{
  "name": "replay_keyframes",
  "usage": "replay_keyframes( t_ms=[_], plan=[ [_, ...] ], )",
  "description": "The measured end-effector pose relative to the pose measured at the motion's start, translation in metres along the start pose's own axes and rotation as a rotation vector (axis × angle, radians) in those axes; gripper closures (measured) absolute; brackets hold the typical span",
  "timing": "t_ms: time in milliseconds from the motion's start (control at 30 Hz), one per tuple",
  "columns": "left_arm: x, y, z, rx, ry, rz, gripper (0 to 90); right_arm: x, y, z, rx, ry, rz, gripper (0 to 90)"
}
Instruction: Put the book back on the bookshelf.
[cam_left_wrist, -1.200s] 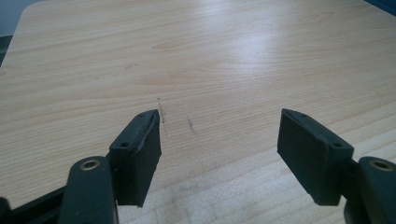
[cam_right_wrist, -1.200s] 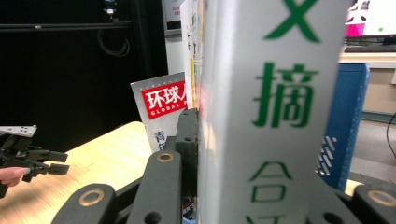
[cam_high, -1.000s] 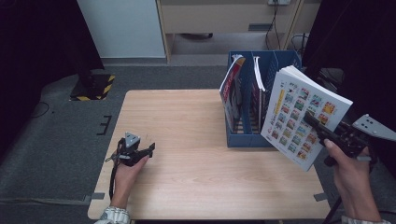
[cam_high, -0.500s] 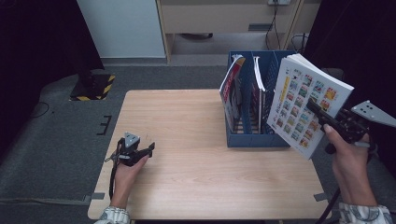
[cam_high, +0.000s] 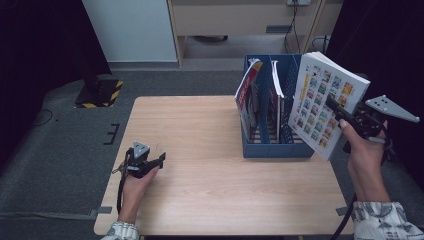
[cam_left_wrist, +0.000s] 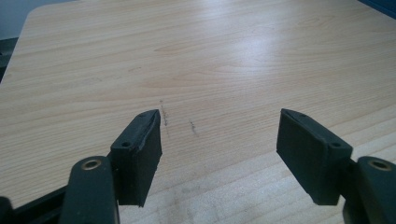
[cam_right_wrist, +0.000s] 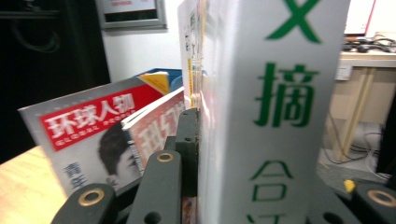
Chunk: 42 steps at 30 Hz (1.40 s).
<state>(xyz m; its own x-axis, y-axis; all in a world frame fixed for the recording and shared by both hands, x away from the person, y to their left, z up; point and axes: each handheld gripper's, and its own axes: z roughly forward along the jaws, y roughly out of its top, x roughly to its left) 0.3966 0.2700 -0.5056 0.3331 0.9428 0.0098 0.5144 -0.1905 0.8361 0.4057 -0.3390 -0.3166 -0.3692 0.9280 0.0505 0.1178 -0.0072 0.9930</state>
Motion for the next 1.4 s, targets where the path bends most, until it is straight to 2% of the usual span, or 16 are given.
replay_keyframes(
  t_ms=[200, 367, 533, 700, 800, 1133, 1400],
  plan=[
    [0.001, 0.000, -0.001, -0.006, 0.002, -0.008, 30.9, -0.007, 0.002, 0.015, -0.001, -0.029, 0.012, 73.8],
    [0.000, 0.000, -0.001, -0.007, 0.002, -0.007, 31.0, -0.011, 0.004, 0.026, 0.016, -0.061, -0.005, 73.9],
    [0.000, 0.001, -0.002, -0.013, 0.004, -0.008, 31.1, -0.016, 0.002, 0.036, 0.019, -0.088, 0.015, 73.8],
    [0.001, 0.001, -0.003, -0.016, 0.004, -0.012, 31.2, -0.019, 0.001, 0.045, 0.035, -0.117, 0.005, 73.9],
    [0.001, 0.001, -0.003, -0.021, 0.000, -0.011, 31.3, -0.022, 0.000, 0.051, 0.039, -0.131, 0.015, 73.8],
    [0.002, 0.001, -0.005, -0.025, -0.002, -0.018, 31.4, -0.027, -0.005, 0.071, 0.047, -0.151, 0.022, 73.8],
    [0.002, 0.001, -0.005, -0.025, 0.001, -0.016, 31.5, -0.026, -0.007, 0.083, 0.047, -0.143, 0.029, 73.8]
  ],
)
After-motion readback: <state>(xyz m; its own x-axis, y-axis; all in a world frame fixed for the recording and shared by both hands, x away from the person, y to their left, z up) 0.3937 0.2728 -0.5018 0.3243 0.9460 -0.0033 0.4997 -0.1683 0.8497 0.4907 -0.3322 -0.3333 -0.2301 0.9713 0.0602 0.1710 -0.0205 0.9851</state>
